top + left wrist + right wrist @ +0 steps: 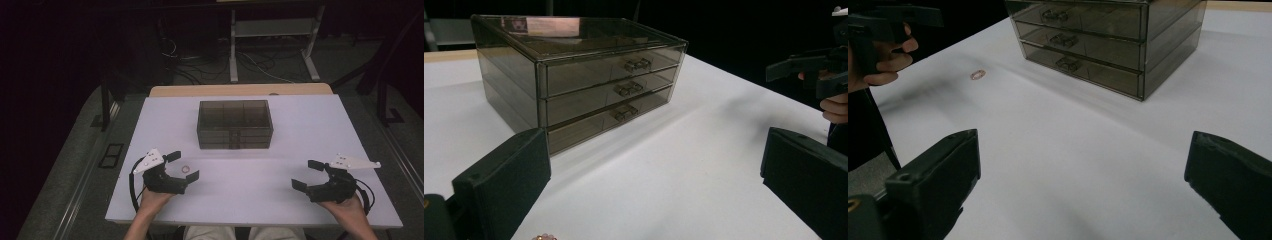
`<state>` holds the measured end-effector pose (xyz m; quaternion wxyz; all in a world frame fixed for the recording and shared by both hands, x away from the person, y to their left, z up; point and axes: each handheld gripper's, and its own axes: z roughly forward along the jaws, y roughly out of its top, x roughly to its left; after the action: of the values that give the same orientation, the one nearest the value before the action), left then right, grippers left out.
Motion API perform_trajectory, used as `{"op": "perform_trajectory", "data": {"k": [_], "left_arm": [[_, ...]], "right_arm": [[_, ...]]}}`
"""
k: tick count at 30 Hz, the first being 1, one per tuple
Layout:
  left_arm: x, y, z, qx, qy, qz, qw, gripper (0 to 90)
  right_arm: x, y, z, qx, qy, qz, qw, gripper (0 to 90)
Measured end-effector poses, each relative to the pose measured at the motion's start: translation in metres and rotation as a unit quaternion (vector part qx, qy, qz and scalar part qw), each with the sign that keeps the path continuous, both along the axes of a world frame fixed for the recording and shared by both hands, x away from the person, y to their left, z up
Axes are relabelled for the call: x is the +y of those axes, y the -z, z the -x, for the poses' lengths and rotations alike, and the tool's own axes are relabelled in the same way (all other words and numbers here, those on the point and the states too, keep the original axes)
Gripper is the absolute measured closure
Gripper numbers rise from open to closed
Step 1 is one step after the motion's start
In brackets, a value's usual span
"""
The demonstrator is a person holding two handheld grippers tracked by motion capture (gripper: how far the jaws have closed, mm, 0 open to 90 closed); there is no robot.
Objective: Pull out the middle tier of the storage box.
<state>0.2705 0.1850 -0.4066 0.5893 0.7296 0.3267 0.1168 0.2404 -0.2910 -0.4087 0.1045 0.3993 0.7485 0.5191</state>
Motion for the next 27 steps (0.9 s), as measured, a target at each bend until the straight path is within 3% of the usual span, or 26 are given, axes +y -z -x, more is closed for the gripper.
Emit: {"op": "perform_trajectory", "data": {"k": [14, 27], "left_arm": [[-0.007, -0.001, 0.003, 0.003, 0.013, -0.019, 0.9997, 0.0], [-0.014, -0.013, 0.01, 0.008, 0.03, -0.035, 0.9989, 0.0]], "right_arm": [[-0.001, 0.0, 0.0, 0.007, -0.002, -0.003, 1.0, 0.9], [-0.002, 0.0, -0.001, 0.003, 0.003, 0.0, 1.0, 0.9]]}}
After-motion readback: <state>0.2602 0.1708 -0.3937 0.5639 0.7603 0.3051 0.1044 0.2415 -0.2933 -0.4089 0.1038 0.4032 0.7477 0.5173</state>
